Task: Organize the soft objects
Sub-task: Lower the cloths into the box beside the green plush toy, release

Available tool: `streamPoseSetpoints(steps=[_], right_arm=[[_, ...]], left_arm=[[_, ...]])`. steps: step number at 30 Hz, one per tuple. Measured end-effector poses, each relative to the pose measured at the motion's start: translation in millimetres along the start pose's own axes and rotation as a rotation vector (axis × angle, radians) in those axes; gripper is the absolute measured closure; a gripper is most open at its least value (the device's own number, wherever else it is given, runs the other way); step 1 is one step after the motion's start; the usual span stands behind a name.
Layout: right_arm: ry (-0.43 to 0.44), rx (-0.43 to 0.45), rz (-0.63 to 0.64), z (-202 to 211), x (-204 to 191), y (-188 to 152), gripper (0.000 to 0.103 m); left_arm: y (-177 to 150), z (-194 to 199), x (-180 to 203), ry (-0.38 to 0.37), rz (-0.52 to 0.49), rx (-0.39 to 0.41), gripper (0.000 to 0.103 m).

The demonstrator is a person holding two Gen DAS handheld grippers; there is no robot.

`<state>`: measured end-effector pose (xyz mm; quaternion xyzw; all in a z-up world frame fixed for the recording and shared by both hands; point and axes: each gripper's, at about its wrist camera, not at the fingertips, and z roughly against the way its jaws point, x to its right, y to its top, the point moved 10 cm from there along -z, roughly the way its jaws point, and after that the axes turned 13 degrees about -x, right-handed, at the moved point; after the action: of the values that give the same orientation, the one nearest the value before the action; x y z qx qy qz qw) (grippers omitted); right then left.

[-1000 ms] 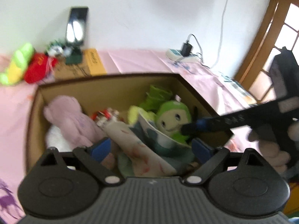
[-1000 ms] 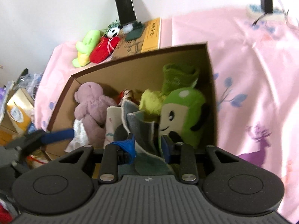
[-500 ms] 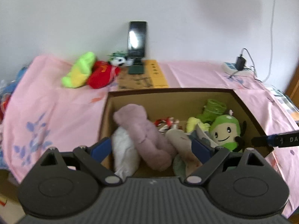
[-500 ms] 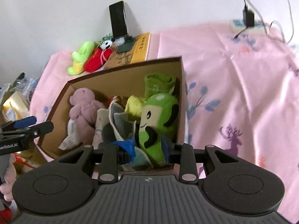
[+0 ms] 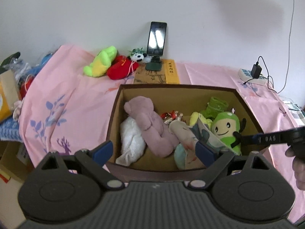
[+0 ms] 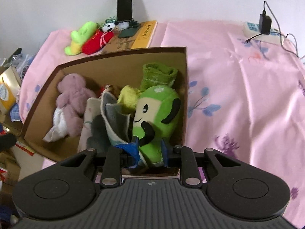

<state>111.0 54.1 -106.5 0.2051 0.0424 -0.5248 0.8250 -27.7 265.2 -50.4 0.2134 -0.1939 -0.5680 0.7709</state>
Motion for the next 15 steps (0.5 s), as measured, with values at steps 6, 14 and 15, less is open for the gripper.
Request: streamPoseSetpoints(steps=[6, 14, 15], right_arm=[[0.068, 0.004, 0.032, 5, 8, 0, 0.098], [0.033, 0.033, 0.12, 8, 4, -5, 0.098], [0.03, 0.033, 0.122, 8, 4, -6, 0.098]], left_arm=[[-9, -10, 25, 0.067, 0.014, -0.043, 0.012], [-13, -7, 51, 0.172, 0.019, -0.054, 0.011], [-12, -7, 52, 0.177, 0.018, -0.052, 0.011]])
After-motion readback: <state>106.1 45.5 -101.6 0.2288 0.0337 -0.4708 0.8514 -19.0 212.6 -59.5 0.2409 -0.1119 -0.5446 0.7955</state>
